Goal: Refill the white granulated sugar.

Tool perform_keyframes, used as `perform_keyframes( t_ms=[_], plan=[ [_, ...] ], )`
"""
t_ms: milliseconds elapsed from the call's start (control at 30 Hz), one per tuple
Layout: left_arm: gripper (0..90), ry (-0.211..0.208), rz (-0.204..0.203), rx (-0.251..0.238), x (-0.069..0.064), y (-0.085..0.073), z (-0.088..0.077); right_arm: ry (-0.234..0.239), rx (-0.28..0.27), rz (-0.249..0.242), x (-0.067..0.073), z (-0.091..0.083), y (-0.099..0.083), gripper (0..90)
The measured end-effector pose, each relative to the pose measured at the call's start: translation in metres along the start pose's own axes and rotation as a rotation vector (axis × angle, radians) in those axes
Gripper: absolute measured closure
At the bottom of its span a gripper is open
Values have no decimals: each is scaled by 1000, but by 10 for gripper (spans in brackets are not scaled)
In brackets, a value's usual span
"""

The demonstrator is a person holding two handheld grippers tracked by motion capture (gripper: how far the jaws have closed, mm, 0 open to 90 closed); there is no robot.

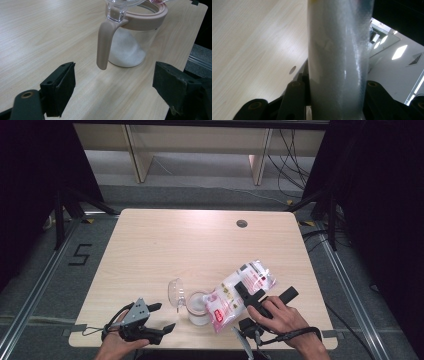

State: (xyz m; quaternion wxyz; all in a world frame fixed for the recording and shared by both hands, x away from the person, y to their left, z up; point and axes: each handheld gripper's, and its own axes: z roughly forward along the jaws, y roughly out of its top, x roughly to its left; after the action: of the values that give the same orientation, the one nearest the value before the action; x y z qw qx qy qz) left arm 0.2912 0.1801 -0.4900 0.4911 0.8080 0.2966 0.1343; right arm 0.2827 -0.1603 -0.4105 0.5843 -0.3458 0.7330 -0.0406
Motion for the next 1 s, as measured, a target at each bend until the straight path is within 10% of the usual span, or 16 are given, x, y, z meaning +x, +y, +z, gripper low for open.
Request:
perform_keyframes(
  t_ms=[67, 100, 1000],
  plan=[
    [180, -1, 1, 1, 0, 0, 0, 6, 1, -7, 0, 0, 0, 678],
    [179, -1, 1, 0, 0, 0, 0, -2, -14, -98, -6, 1, 0, 678],
    [179, 2, 4, 4, 0, 0, -1, 5, -19, -83, -6, 1, -1, 684]
  ],
)
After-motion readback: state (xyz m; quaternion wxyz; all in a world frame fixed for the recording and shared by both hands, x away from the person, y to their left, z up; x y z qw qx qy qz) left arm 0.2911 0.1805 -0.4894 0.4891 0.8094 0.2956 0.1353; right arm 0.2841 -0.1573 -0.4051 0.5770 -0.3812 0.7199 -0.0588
